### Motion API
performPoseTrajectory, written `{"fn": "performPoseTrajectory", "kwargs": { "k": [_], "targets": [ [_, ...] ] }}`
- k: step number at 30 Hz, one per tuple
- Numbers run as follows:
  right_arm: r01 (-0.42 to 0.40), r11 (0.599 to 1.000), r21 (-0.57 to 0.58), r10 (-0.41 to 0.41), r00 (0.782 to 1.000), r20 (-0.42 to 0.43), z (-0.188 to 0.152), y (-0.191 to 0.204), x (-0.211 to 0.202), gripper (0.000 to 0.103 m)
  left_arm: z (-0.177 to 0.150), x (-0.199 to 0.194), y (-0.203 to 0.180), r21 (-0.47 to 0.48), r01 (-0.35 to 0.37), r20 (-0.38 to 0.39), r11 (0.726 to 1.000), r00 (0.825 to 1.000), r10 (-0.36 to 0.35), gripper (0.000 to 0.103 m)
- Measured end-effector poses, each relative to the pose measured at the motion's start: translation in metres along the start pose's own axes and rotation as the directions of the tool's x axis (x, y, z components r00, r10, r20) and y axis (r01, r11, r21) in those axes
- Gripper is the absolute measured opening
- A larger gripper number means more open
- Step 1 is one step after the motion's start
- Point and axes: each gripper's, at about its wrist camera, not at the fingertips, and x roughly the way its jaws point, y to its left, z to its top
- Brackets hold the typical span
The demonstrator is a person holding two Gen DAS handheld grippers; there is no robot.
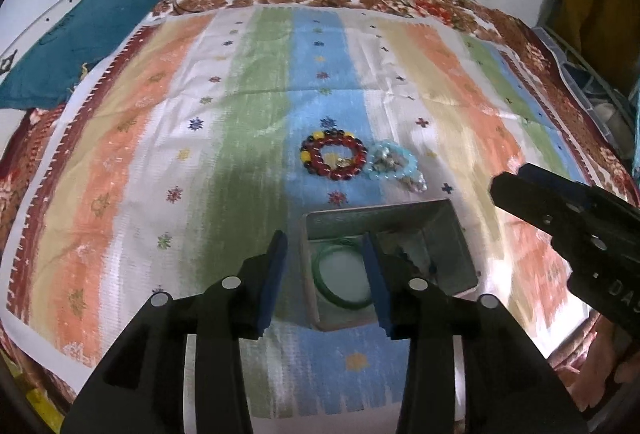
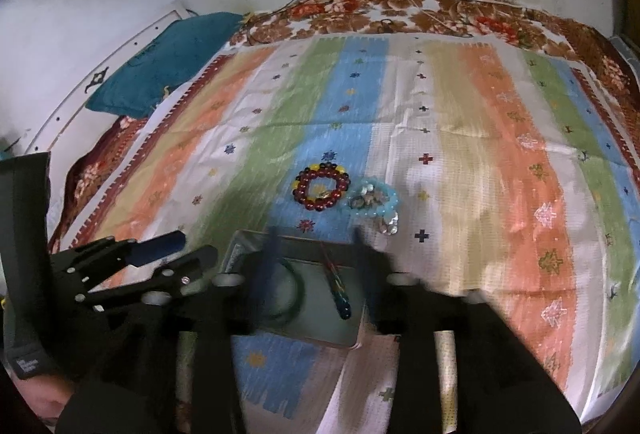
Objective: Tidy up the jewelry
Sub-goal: 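Open left tool dropping the green bangle into the tin while right tool releases the dark bracelet, then move left tool to the red bead bracelet while right tool approaches the light blue bracelet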
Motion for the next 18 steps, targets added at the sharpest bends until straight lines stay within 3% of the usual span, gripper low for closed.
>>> {"fn": "performPoseTrajectory", "kwargs": {
  "k": [6,18],
  "targets": [
    [0.018,0.999,0.028,-0.017,1.0,-0.023,0.005,-0.011,0.012,0.044,0.013,0.004,0.016,-0.055,-0.018,0.007,0.998,1.0,0.018,0.052],
    [0.091,0.995,0.044,-0.087,0.993,-0.08,0.02,-0.03,0.042,0.057,0.038,0.042,0.019,-0.056,-0.045,-0.065,0.997,0.997,0.041,0.053]
  ]
}}
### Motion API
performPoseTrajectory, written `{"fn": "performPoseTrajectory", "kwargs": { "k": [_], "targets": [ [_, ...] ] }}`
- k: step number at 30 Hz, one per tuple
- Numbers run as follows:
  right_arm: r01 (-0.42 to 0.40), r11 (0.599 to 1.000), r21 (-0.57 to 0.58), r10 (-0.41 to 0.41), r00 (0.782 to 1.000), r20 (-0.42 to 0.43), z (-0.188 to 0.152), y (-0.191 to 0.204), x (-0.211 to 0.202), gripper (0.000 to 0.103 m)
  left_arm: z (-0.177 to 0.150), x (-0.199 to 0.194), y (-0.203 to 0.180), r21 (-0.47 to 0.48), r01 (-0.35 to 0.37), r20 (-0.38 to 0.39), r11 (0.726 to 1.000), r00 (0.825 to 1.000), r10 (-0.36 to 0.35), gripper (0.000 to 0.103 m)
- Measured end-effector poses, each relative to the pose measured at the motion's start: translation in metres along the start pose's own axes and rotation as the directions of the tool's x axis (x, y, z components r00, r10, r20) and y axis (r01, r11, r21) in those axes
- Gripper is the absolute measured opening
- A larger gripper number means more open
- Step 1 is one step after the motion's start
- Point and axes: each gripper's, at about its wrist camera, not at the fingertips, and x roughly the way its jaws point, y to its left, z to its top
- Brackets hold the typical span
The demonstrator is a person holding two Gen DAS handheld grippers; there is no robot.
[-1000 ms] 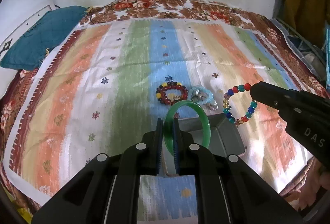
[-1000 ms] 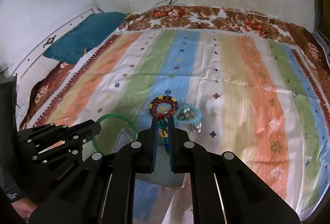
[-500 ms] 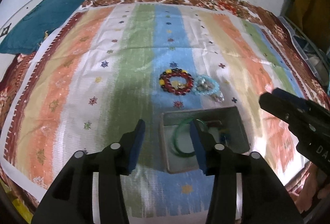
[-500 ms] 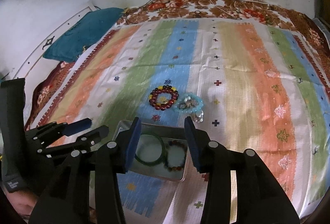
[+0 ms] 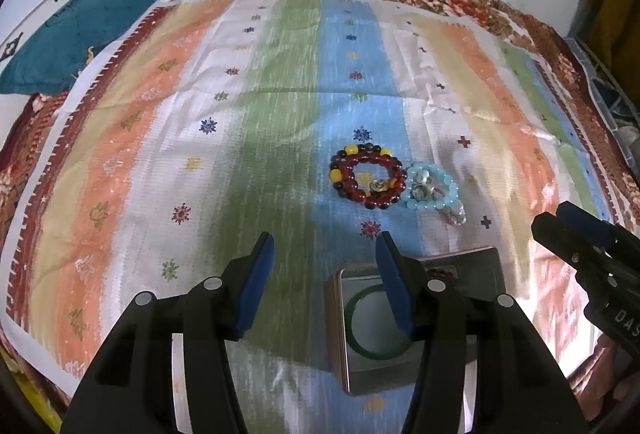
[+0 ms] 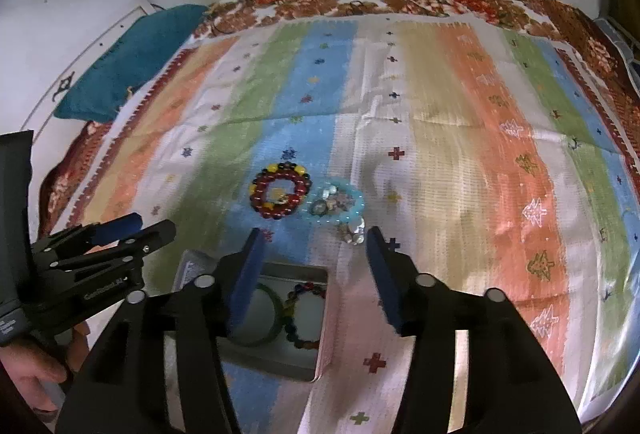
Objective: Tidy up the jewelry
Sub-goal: 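Move left tool to the red bead bracelet while right tool approaches the light blue bracelet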
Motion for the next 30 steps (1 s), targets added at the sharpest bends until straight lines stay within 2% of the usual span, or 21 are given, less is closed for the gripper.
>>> {"fn": "performPoseTrajectory", "kwargs": {
  "k": [5,30],
  "targets": [
    [0.025,1.0,0.001,-0.025,0.999,-0.029,0.004,-0.004,0.015,0.059,0.01,0.01,-0.002,-0.005,0.01,-0.016,1.0,1.0,-0.01,0.058],
    [0.075,0.997,-0.015,-0.077,0.987,-0.14,0.019,-0.016,0.077,0.065,0.038,0.076,-0.011,0.045,0.039,-0.143,0.998,0.989,-0.032,0.058]
  ]
}}
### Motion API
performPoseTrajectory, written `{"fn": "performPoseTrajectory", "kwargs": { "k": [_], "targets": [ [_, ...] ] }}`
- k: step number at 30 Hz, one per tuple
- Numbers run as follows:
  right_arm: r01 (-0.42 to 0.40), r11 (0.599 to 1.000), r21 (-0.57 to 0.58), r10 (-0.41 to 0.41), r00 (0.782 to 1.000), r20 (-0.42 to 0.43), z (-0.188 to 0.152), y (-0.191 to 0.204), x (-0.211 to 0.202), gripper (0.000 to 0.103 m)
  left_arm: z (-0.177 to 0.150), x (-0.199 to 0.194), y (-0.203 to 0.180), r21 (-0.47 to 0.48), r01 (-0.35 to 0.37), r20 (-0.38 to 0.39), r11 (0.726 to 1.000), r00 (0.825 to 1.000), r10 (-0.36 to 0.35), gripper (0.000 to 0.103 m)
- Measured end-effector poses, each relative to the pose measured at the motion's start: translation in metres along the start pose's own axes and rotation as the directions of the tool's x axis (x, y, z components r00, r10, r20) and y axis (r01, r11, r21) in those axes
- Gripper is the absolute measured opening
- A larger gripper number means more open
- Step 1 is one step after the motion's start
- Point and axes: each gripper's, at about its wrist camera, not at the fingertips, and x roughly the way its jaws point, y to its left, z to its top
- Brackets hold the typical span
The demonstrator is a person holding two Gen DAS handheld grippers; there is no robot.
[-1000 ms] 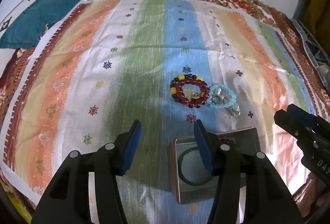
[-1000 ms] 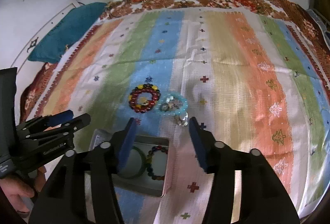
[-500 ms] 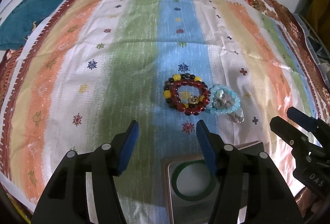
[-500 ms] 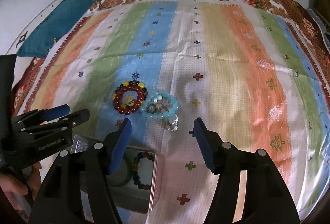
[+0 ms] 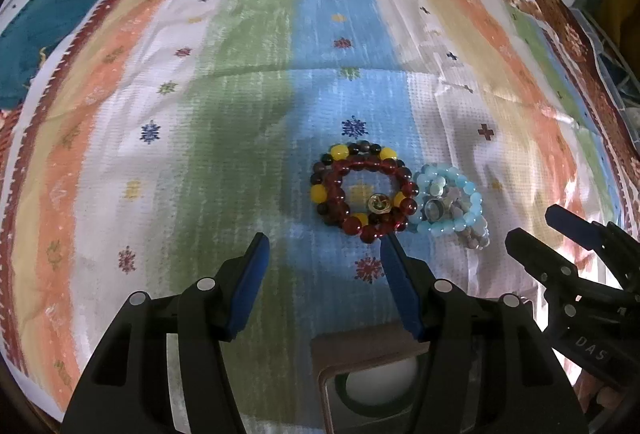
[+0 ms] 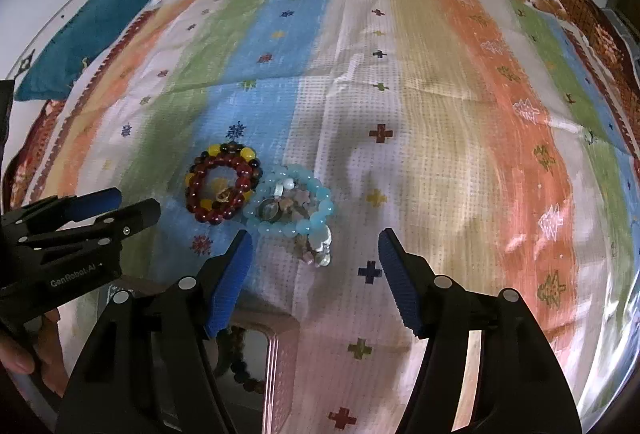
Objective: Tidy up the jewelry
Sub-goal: 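Move left tool to the red bead bracelet while right tool approaches the light blue bracelet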
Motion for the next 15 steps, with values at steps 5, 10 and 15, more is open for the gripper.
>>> {"fn": "performPoseTrajectory", "kwargs": {
  "k": [5,10,15],
  "targets": [
    [0.004,1.0,-0.005,-0.004,1.0,-0.019,0.004,0.001,0.01,0.065,0.004,0.01,0.0,0.012,0.002,-0.024,1.0,1.0,-0.001,0.058],
    [-0.005,1.0,0.005,0.005,0.999,-0.033,0.01,-0.001,0.017,0.065,0.009,0.016,-0.001,0.016,0.017,-0.041,1.0,0.999,-0.016,0.058],
    [0.006,1.0,0.011,-0.005,0.998,-0.055,0.013,-0.004,0.029,0.065,0.013,0.027,-0.001,0.023,0.006,-0.058,1.0,0.998,-0.005,0.058]
  ]
}}
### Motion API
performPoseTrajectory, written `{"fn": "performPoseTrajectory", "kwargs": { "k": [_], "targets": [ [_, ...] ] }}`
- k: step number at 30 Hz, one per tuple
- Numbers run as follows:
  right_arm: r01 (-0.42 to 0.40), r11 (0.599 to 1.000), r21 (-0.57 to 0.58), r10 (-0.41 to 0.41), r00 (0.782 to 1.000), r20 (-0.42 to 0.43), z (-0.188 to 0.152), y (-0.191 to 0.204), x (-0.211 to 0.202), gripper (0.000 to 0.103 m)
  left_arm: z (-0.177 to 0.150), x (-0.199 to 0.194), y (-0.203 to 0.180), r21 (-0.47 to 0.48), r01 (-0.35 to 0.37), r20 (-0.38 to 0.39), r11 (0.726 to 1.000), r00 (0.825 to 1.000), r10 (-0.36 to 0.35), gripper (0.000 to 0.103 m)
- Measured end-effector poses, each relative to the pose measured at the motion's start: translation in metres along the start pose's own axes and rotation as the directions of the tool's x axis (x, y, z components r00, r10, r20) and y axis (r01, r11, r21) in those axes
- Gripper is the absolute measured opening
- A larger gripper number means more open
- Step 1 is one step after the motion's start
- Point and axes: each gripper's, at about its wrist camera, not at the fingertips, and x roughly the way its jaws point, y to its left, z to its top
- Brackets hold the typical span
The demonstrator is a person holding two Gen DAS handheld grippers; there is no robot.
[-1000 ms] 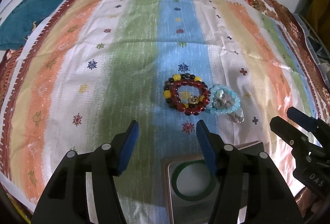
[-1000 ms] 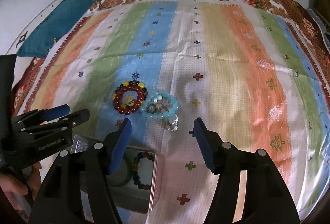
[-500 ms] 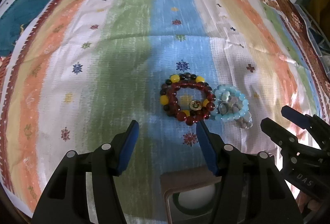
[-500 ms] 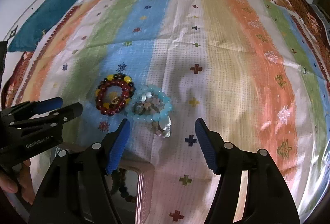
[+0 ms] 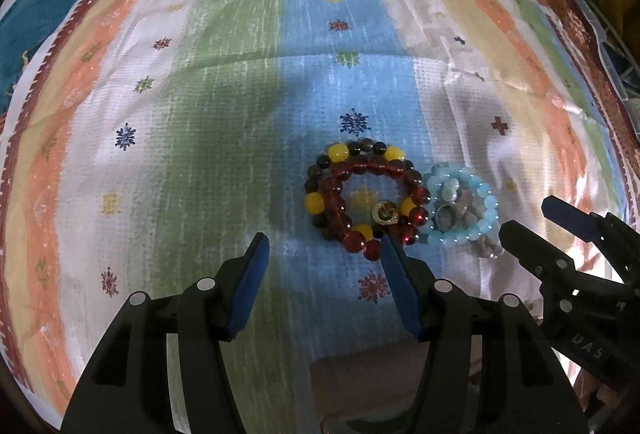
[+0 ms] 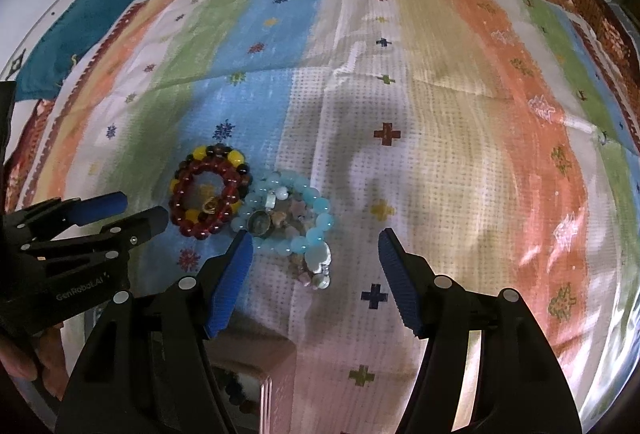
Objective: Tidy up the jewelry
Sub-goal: 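Move left tool to the red bead bracelet while right tool approaches the light blue bracelet, then grasp the red bead bracelet with left tool while right tool grasps the light blue bracelet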
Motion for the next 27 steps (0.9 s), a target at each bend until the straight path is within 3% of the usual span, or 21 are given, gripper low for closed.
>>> {"fn": "performPoseTrajectory", "kwargs": {
  "k": [4,10,14,16,19,22,23,27],
  "targets": [
    [0.017,1.0,0.006,-0.017,1.0,-0.012,0.002,-0.003,0.008,0.065,0.005,0.004,0.003,-0.019,0.044,-0.011,0.999,0.999,-0.044,0.057],
    [0.024,1.0,0.006,-0.024,1.0,-0.02,0.007,-0.006,0.018,0.065,0.01,0.013,0.003,-0.017,0.032,-0.028,0.999,0.999,-0.033,0.056],
    [0.029,1.0,0.007,-0.029,0.999,-0.023,0.009,-0.007,0.023,0.065,0.013,0.021,0.002,0.001,0.032,-0.058,0.999,0.998,-0.032,0.042],
    [0.034,0.999,-0.012,-0.034,0.999,-0.015,0.009,-0.005,0.025,0.064,0.015,0.024,0.0,0.011,0.036,-0.063,0.999,0.997,-0.035,0.04],
    [0.026,0.999,-0.025,-0.027,0.999,-0.034,0.009,-0.003,0.032,0.048,0.015,0.03,-0.006,0.048,0.026,-0.079,0.999,0.997,-0.022,0.038],
    [0.015,1.0,-0.016,-0.015,0.999,-0.034,0.011,-0.006,0.034,0.039,0.015,0.032,-0.006,0.053,0.029,-0.074,0.998,0.997,-0.025,0.035],
    [0.017,1.0,-0.014,-0.017,0.999,-0.034,0.011,-0.007,0.034,0.034,0.016,0.031,-0.005,0.047,0.045,-0.077,0.998,0.996,-0.041,0.03],
    [-0.015,1.0,0.0,0.015,0.999,-0.04,0.012,-0.01,0.037,0.029,0.016,0.033,-0.002,0.047,0.026,-0.071,0.999,0.997,-0.023,0.018]
  ]
}}
